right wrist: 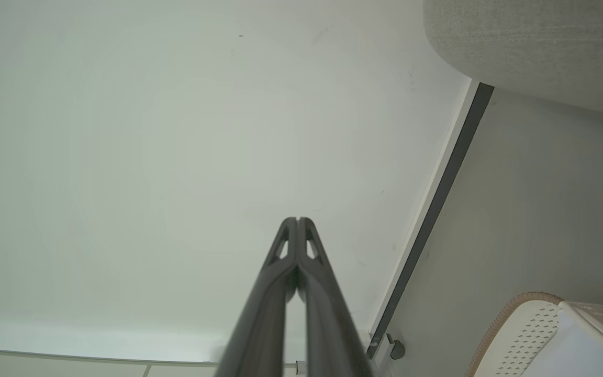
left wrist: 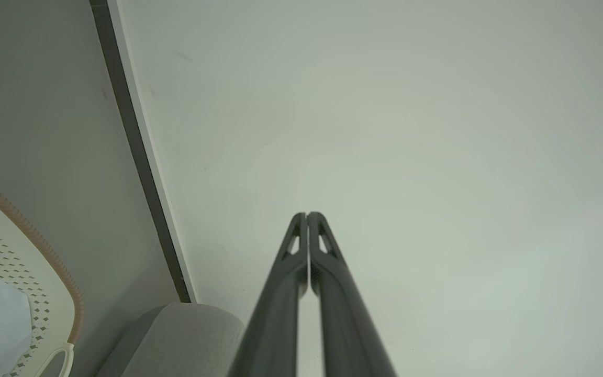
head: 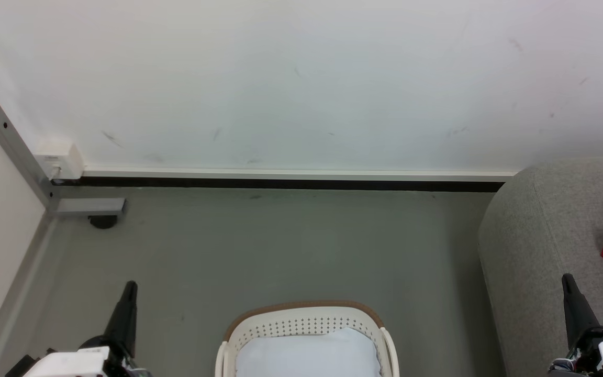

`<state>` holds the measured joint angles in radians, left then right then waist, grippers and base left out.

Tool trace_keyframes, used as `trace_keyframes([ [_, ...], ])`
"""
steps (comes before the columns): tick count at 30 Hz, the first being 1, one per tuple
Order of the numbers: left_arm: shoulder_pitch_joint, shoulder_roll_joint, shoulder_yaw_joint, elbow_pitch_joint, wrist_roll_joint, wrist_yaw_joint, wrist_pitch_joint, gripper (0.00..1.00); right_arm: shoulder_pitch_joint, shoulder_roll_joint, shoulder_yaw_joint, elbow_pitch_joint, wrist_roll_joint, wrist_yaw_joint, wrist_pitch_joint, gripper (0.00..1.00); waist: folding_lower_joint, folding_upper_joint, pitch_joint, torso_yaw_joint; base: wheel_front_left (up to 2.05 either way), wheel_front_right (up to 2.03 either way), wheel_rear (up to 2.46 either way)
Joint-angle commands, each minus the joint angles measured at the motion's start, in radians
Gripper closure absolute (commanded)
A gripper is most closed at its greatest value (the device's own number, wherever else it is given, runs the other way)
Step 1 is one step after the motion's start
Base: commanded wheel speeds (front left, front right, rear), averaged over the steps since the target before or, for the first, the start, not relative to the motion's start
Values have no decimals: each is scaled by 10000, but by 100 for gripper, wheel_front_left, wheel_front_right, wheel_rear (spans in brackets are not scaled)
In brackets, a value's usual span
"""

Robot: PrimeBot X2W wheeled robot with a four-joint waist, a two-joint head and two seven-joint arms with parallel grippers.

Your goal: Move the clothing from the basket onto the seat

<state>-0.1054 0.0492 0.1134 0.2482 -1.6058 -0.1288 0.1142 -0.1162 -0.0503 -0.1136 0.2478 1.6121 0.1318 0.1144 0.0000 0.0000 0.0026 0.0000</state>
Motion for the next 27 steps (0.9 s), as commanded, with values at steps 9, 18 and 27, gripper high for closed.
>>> trace_keyframes([
  [9, -91, 15, 28, -29, -123, -35, 41, 100, 130, -1, -44, -46, 9, -21, 31, 100, 0, 0, 0, 0, 0, 0, 0],
  [18, -91, 15, 27, -29, -124, -35, 40, 100, 130, 1, -45, -46, 7, -21, 33, 100, 0, 0, 0, 0, 0, 0, 0],
  [27, -91, 17, 26, -30, -124, -36, 39, 100, 129, 0, -46, -44, 6, -21, 34, 100, 0, 0, 0, 0, 0, 0, 0],
])
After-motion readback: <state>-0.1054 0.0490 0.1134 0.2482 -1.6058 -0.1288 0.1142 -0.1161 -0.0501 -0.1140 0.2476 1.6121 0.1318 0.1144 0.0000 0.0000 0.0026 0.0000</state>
